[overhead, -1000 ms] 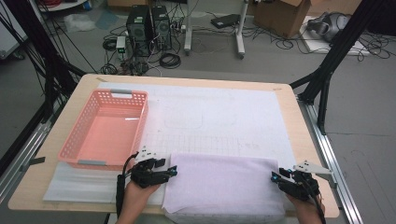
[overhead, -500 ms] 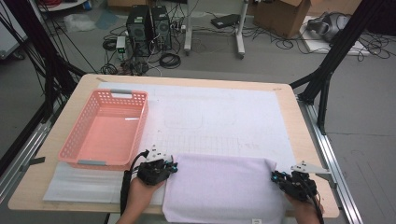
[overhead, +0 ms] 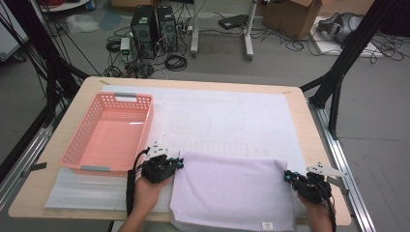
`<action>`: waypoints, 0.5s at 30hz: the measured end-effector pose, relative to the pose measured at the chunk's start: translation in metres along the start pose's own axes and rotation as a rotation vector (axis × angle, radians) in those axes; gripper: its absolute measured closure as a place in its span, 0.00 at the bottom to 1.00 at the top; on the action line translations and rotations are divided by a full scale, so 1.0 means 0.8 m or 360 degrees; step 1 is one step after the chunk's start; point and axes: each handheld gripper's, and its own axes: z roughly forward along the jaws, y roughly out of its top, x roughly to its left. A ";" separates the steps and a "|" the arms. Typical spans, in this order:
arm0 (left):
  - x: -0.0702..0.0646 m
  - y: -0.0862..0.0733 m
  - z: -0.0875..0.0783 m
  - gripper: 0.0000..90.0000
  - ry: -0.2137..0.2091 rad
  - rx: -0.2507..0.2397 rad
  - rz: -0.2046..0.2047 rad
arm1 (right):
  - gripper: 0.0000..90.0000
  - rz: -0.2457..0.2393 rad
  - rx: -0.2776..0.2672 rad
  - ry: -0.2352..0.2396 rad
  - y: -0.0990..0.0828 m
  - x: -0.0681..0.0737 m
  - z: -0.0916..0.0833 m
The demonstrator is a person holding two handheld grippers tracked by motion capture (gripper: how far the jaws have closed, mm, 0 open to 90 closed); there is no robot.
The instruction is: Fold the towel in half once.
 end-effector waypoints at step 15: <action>0.034 0.091 0.036 0.96 0.0108 -0.0124 -0.0030 | 0.96 -0.0006 -0.0127 -0.0097 0.083 -0.032 0.042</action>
